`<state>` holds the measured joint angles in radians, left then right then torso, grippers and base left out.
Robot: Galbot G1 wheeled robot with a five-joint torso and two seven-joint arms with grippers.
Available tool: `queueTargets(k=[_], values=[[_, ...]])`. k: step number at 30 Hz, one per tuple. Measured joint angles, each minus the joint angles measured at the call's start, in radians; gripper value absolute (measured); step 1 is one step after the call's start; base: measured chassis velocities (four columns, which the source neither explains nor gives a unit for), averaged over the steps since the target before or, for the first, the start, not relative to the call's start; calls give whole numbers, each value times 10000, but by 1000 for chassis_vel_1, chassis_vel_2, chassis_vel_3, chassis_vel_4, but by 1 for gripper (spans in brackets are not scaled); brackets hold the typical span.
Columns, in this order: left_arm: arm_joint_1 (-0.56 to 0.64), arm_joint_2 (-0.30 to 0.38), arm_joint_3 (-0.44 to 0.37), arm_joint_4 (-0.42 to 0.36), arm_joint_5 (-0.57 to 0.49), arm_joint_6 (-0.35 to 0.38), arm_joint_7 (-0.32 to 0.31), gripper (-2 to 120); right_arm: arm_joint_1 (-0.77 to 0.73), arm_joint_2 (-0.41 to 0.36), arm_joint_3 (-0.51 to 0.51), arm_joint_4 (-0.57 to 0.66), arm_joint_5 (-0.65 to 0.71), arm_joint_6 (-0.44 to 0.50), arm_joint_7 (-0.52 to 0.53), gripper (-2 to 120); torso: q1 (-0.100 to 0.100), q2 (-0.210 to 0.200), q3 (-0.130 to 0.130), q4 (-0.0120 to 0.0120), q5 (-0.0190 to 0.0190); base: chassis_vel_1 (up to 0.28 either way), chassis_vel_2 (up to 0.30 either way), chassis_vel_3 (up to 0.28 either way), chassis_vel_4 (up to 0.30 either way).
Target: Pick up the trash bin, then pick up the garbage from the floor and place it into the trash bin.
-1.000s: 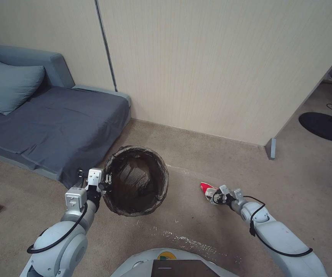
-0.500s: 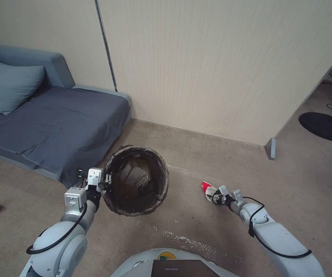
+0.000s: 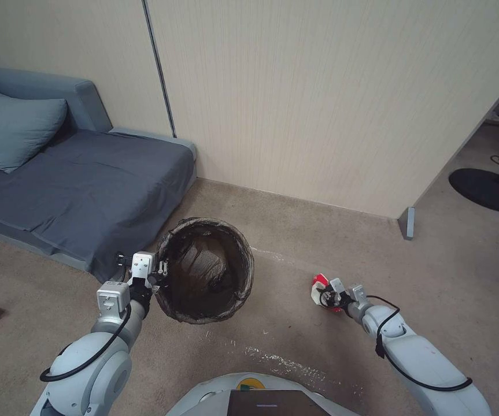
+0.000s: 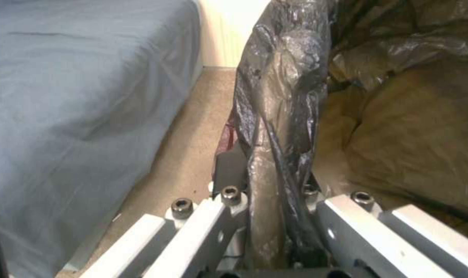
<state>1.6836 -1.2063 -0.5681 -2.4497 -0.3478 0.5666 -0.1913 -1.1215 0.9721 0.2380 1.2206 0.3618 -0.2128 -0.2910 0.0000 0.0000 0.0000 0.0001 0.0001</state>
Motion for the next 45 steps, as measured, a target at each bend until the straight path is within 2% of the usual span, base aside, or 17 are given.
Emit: queueTargets(k=[1, 8, 11, 18, 22, 23, 26, 27, 30, 31, 34, 40, 43, 45], values=[[13, -15, 0, -4, 2, 0, 0, 3, -15, 0, 23, 12, 0, 13, 0, 0, 0, 0, 0, 0, 0, 0, 0, 0, 0], [64, -94, 51, -21, 49, 1, -3, 3, -114, 5, 174, 139, -111, 182, 58, 0, 0, 0, 0, 0, -1, 0, 0, 0, 0], [84, -104, 51, -73, 59, 35, -24, 3, -351, -13, 617, 570, -569, 557, 128, 0, 0, 0, 0, 0, -2, 0, 0, 0, 0], [104, -118, 23, -116, 69, 58, -35, 3, -817, -222, 1205, 1489, -625, 697, 186, 0, 0, 0, 0, 0, 2, 0, 0, 0, 0], [57, -77, 20, -115, 64, 67, -36, 3, -1537, -544, 2025, 3044, 2, 559, 305, 0, 0, 0, 0, -3, 1, 0, 0, 0, 0], [57, -77, 20, -115, 64, 67, -36, 3, -1537, -544, 2025, 3044, 2, 559, 305, 0, 0, 0, 0, -3, 1, 0, 0, 0, 0], [8, -75, 82, -80, 62, 84, -34, 3, -2128, -765, 2687, 4407, 337, 419, 386, 0, 0, 0, 0, -1, 0, 0, 0, 0, 0], [8, -75, 82, -80, 62, 84, -34, 3, -2128, -765, 2687, 4407, 337, 419, 386, 0, 0, 0, 0, -1, 0, 0, 0, 0, 0], [-18, -57, 120, -28, 59, 107, -33, 3, -2658, -991, 3230, 5745, 816, 341, 522, 0, 0, 0, 0, -1, -3, 0, 0, 0, 0], [-18, -57, 120, -28, 59, 107, -33, 3, -2658, -991, 3230, 5745, 816, 341, 522, 0, 0, 0, 0, -1, -3, 0, 0, 0, 0], [-37, 3, 124, 4, 52, 142, -34, 3, -3021, -1184, 3592, 6877, 1315, 234, 729, 0, 0, 0, 0, -2, -2, 0, 0, 0, 0], [-35, 95, 125, 9, -10, 197, -46, 3, -3044, -1355, 3738, 8220, 1690, 83, 911, 0, 0, 0, 0, 1, -2, 0, 0, 0, 0], [-31, 135, 135, 60, -24, 230, -60, 3, -2698, -1533, 3571, 9319, 2265, -349, 1116, 0, 0, 0, 0, 1, -3, 0, 0, 0, 0], [-41, 135, 153, 78, -22, 231, -61, 3, -2592, -1591, 3470, 9501, 2393, -458, 1142, 0, 0, 0, 0, 0, -3, 0, 0, 0, 0]])
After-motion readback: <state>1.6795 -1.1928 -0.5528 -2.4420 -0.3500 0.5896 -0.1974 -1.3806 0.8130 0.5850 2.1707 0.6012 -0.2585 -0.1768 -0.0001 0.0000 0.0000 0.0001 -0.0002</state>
